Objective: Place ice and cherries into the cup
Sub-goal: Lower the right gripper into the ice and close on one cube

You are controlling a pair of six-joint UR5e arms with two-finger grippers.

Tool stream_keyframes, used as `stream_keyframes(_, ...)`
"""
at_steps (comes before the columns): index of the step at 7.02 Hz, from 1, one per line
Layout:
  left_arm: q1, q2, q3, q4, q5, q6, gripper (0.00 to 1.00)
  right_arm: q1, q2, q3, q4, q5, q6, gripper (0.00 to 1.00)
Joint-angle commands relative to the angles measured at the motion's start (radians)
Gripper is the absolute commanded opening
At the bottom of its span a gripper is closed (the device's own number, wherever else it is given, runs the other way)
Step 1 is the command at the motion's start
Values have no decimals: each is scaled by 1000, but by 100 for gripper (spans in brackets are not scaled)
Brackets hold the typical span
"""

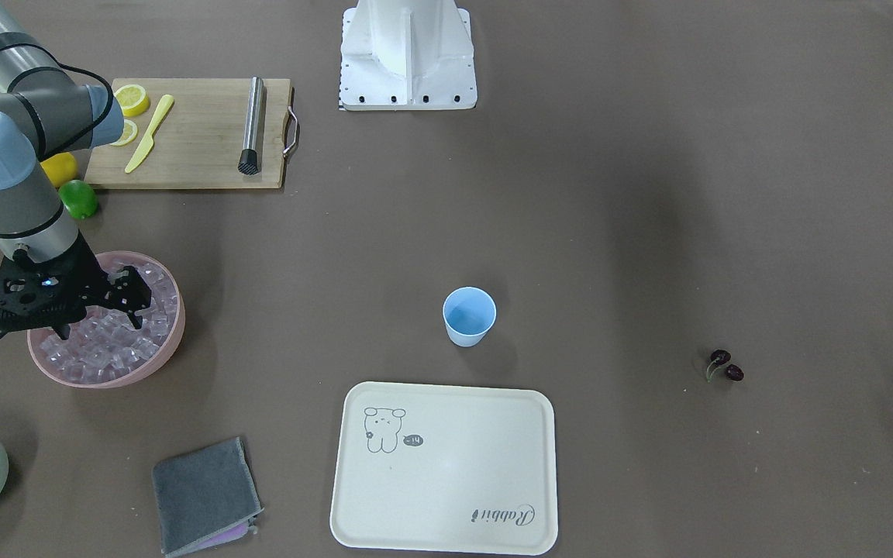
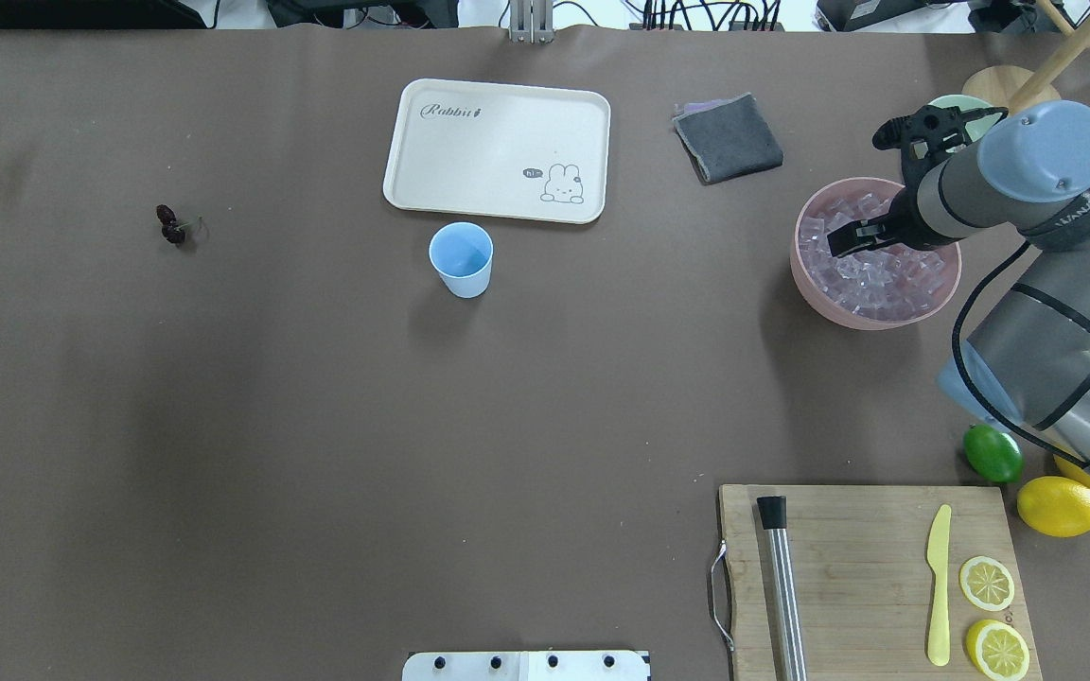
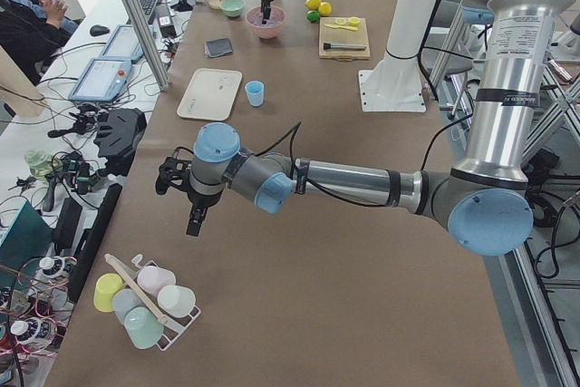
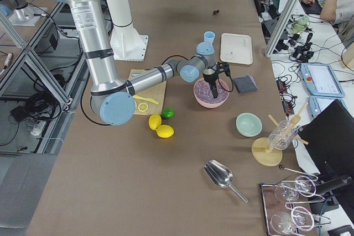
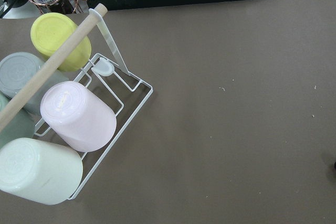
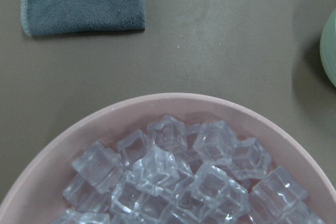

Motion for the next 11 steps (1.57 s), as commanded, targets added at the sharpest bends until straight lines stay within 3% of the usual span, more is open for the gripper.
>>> stream_keyframes(1,0,3,-3,0,0,0,98,-9,-12,1,0,3,2,100)
stream_keyframes(5,0,3,0,-2,2,0,98,-22,-12,-3,0,-1,2,100)
stream_keyframes(6,0,1,0,-2,0,0,98,-25,-20,-3,0,-1,2,94)
stream_keyframes(7,0,1,-3,-2,2,0,98,-28,-21,-3,1,3,46,66)
stream_keyframes(8,0,3,-6,-5,2,0,98,-54,-14,-2,3,-3,147,29)
stream_keyframes(9,0,3,-4,-11,2,0,98,-55,-9,7,3,-3,148,0)
stream_keyframes(11,0,3,-1,-11,0,0,98,-43,-9,24,-2,9,142,0)
